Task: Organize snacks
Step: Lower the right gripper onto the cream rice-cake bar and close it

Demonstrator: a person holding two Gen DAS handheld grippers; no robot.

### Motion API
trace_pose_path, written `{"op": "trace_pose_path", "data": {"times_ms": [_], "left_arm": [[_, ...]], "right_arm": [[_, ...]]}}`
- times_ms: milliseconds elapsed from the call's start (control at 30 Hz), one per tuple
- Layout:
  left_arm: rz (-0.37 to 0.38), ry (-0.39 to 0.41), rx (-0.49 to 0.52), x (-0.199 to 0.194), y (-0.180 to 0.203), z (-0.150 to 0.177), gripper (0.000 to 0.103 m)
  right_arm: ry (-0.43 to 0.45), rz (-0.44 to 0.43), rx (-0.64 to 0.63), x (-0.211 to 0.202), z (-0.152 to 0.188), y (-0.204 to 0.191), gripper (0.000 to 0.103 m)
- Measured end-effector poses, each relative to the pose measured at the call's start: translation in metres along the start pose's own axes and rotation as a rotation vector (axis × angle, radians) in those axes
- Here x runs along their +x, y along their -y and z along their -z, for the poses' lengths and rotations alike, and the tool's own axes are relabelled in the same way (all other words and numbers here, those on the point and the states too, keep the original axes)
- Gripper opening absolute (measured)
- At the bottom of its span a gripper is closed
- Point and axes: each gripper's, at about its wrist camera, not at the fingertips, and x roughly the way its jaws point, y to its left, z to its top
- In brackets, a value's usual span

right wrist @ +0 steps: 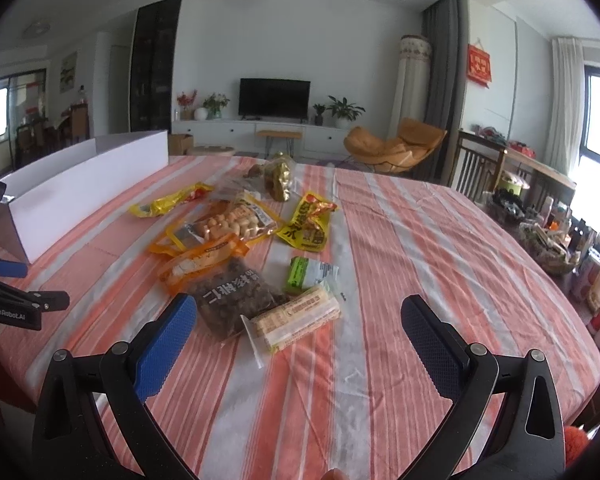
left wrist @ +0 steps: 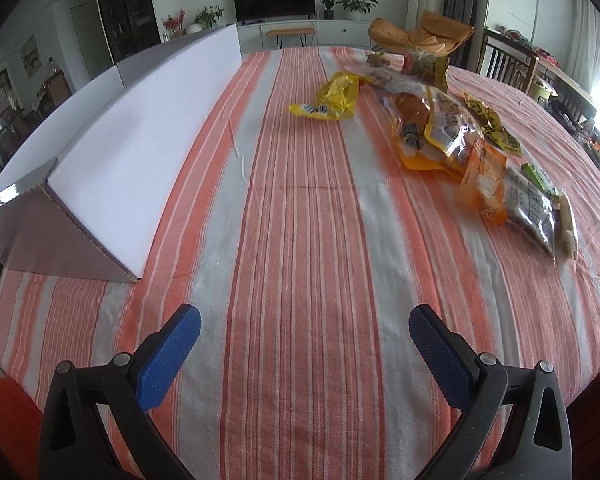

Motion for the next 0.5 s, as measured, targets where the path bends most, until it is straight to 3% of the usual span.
{"op": "trace_pose_path", "data": {"times_ms": [167, 300, 433, 500], "left_arm": [[0.011, -0.042, -0.002, 0.011, -0.001, 0.002, 0.103], [0.015, -0.061, -0.002, 0.016, 0.000, 0.001, 0.103], [0.007, -0.058, 0.006, 0.015, 0.000, 0.002, 0.103], [0.009, -0.059, 0.002, 0.016, -0.002, 0.002, 0.103]], "right_arm": [[-0.074, -0.004, 0.124, 0.010, -0.003, 0.036, 0.103], [-0.239, -0.087, 0.211, 0.034, 0.000, 0.056, 0.103], [-0.444, -0.139, 0.198, 0.069, 0.004, 0.043, 0.103], [-0.510, -0.216, 0.237, 0.086, 0.005, 0.036, 0.103]]}}
